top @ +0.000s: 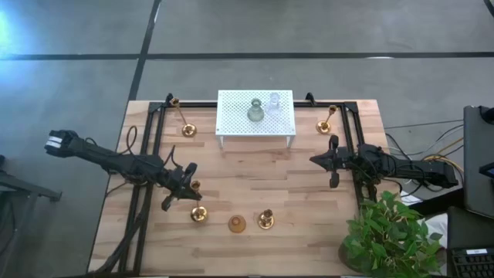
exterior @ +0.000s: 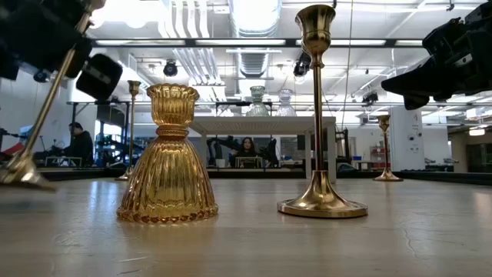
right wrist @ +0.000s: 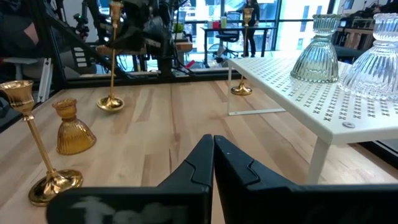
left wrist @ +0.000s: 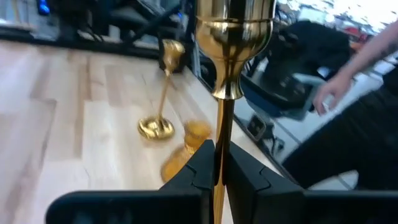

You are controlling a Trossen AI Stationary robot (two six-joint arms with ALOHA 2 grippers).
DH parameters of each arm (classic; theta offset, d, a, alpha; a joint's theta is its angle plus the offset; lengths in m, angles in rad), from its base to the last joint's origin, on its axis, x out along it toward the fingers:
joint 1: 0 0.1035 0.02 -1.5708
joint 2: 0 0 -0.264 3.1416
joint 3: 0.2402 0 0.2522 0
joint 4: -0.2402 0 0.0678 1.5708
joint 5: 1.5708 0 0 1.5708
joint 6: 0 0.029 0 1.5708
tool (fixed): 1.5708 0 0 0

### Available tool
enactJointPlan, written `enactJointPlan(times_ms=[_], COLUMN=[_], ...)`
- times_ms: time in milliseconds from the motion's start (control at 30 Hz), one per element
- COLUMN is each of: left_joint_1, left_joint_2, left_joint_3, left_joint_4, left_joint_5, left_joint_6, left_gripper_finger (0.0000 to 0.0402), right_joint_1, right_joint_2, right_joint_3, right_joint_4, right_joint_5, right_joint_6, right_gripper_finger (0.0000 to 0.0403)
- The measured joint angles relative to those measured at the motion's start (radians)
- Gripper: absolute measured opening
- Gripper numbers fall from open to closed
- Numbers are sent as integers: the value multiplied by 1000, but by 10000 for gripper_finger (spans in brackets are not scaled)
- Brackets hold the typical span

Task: Pick & Place candle stick holders
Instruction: Put the golden candle holder on the shelf

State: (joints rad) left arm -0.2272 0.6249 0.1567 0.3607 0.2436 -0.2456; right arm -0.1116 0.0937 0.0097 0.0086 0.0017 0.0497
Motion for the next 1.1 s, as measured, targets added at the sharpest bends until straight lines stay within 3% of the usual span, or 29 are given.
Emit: enactJointPlan(times_ms=[233, 600, 833, 1100], left_joint_1=[0, 8, 95, 279], left_joint_2=[5, 91, 208, 298], left_joint_3=[187, 550, 691, 767], left_joint_4=[-187, -421, -422, -421], left_joint_5=[-175, -503, -592, -559], left_joint_6=[27, 266, 381, 376], left_gripper_finger=[22, 22, 22, 22], right_joint_1=[0, 0, 0, 0], right_joint_2=[0, 0, 0, 0], right_joint_3=[0, 0, 0, 0], right_joint_4=[0, 0, 0, 0], right_joint_5=[0, 0, 0, 0], right_joint_6=[0, 0, 0, 0], right_gripper_finger=[9, 8, 9, 9])
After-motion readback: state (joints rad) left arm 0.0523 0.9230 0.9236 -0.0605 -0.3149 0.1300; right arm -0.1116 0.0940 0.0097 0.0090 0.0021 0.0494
